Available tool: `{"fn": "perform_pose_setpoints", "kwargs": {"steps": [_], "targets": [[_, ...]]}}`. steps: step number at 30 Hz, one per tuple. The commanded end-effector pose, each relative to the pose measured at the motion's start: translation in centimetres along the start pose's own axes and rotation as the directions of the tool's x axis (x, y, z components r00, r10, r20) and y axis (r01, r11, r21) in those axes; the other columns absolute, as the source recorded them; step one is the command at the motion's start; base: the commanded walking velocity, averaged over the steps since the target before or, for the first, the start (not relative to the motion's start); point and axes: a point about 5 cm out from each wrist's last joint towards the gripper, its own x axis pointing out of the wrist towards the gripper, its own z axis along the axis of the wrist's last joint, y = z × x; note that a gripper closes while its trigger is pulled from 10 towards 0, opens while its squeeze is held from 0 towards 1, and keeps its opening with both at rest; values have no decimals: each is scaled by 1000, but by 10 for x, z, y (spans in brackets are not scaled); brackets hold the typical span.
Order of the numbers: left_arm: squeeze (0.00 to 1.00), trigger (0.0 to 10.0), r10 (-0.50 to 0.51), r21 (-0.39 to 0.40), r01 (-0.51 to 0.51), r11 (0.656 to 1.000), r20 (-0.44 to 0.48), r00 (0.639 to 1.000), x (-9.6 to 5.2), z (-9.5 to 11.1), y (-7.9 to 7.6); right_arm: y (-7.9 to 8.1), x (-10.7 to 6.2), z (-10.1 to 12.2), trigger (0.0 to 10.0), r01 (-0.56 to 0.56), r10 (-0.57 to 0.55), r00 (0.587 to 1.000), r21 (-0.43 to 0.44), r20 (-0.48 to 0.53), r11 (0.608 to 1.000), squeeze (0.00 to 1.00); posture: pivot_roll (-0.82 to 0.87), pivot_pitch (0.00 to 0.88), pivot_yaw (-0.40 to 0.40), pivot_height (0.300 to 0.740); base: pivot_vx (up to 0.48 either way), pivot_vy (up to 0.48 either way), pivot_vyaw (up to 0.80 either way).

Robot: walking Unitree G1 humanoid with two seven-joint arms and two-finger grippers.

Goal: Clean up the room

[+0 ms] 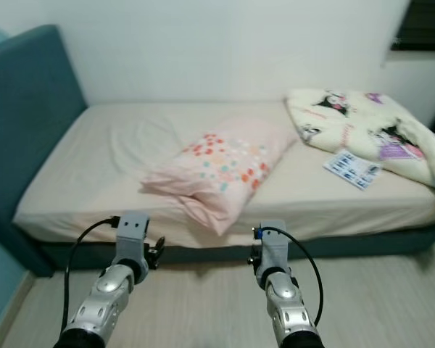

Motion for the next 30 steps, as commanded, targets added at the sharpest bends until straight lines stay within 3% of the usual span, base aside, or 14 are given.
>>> {"fn": "perform_pose_setpoints", "kwargs": {"steps": [1, 10, 15, 17, 30], "targets": [[0, 10000, 14, 18, -14, 1000, 28, 1000, -1, 3, 1, 0, 0, -1, 10000, 6, -6, 1000, 12, -3, 1000, 0, 44, 0, 1, 740, 0, 0, -800], [0, 10000, 21, -10, -21, 1000, 65, 998, -3, 8, 2, 1, 0, 0, 10000, -2, 1, 1000, 31, 11, 1000, 0, 46, 0, 2, 740, 0, 0, -800], [0, 10000, 31, 10, -32, 999, 51, 998, -2, 7, 3, 7, 0, 1, 10000, -48, 48, 999, -12, 18, 999, 0, 45, 0, 0, 740, 0, 0, 0], [0, 10000, 30, -18, -29, 999, 57, 998, -1, 7, 3, 8, 0, 2, 10000, -54, 55, 998, -12, 29, 998, 0, 42, 0, -2, 740, 0, 0, 0], [0, 10000, 40, -19, -39, 999, 83, 996, -1, 12, 5, 10, 1, 5, 10000, -71, 72, 997, -36, 41, 997, 0, 50, 0, -11, 740, 333, 0, 0]]}}
